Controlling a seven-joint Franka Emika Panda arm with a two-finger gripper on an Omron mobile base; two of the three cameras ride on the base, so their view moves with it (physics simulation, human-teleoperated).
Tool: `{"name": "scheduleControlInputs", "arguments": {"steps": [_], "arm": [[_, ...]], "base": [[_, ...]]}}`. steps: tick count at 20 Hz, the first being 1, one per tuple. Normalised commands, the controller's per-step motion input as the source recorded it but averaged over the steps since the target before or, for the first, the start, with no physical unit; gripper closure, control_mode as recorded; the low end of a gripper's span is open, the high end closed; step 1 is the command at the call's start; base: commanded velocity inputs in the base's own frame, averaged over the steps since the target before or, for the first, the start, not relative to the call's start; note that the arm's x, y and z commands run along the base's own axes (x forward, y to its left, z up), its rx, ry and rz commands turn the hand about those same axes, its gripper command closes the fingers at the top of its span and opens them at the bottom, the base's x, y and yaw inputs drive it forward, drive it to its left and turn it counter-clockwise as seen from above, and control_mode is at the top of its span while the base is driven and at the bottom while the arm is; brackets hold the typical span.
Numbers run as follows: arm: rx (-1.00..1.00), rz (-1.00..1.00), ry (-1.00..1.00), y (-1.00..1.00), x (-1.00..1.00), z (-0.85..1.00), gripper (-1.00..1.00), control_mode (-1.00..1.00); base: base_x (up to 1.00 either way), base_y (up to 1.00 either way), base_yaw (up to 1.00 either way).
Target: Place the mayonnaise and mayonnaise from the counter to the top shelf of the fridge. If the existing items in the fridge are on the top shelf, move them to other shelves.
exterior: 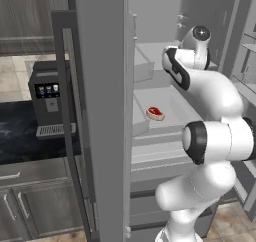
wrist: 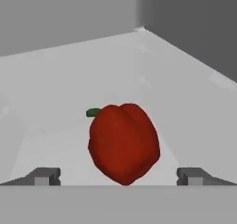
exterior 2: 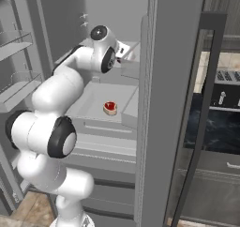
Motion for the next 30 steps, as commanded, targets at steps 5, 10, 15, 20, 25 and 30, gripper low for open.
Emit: {"name": "scheduleControlInputs", "arguments": {"steps": [5,10,15,20,25,30], "arm": [[0.00,0.00,0.09,-0.06,0.50,-0.09,-1.00,-1.00],[0.00,0.00,0.10,-0.07,0.45,-0.11,-1.00,-1.00],[-0.01,0.00,0.09,-0.05,0.38,-0.20,1.00,-1.00],[-0.05,0.02,0.02,0.00,0.06,-0.51,1.00,-1.00],[0.00,0.04,0.00,-0.01,0.00,-0.54,1.00,-1.00],[0.00,0.04,-0.11,0.00,-0.07,-0.21,1.00,-1.00]], "base": [[0.00,0.00,0.00],[0.00,0.00,0.00],[0.00,0.00,0.00],[0.00,0.00,0.00],[0.00,0.00,0.00],[0.00,0.00,0.00]]}}
